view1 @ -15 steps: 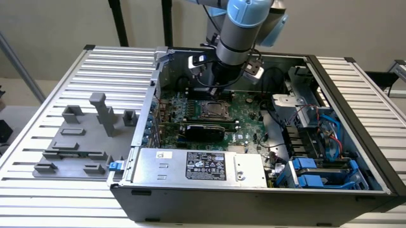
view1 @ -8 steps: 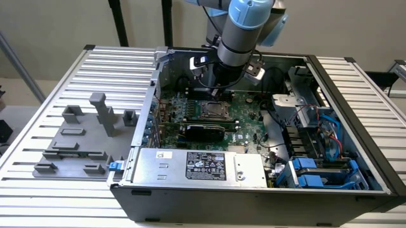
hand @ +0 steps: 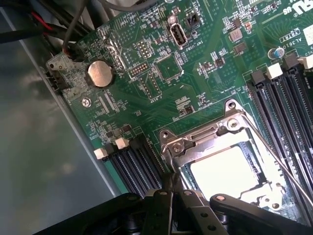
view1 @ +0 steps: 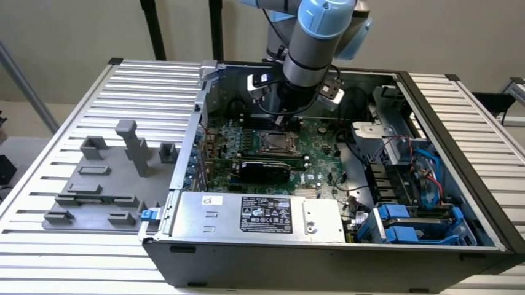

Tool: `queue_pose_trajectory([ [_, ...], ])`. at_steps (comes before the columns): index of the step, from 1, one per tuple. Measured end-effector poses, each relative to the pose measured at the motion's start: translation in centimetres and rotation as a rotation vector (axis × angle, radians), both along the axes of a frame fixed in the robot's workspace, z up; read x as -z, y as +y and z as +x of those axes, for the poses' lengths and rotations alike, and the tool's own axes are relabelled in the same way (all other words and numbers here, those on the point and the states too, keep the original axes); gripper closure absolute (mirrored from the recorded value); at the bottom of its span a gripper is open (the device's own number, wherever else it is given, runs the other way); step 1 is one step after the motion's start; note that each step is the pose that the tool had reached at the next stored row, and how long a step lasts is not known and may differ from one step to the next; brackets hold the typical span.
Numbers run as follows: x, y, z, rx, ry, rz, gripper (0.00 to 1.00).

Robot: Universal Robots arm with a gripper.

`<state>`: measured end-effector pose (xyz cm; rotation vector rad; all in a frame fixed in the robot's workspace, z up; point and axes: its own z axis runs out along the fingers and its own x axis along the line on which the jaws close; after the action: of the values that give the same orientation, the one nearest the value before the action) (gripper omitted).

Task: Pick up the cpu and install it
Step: 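Install the first cpu locking lever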

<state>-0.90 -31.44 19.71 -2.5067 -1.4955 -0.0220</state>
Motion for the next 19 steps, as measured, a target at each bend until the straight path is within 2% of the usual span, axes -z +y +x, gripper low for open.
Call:
queue_pose_trajectory([
  [2, 0.00, -0.10, 0.1, 0.000, 0.0000, 0.0014, 0.89],
  [5, -0.01, -0.32, 0.2, 0.000, 0.0001, 0.0067, 0.89],
  [6, -0.02, -0.45, 0.3, 0.000, 0.0001, 0.0149, 0.89],
  [10, -0.18, -0.48, 0.3, 0.000, -0.0002, 0.0245, 0.89],
  [14, -1.14, -1.00, 0.3, 0.000, 0.0004, 0.0262, 0.89],
  [19, -1.98, -2.20, -0.1, 0.000, 0.0004, 0.0268, 0.89],
])
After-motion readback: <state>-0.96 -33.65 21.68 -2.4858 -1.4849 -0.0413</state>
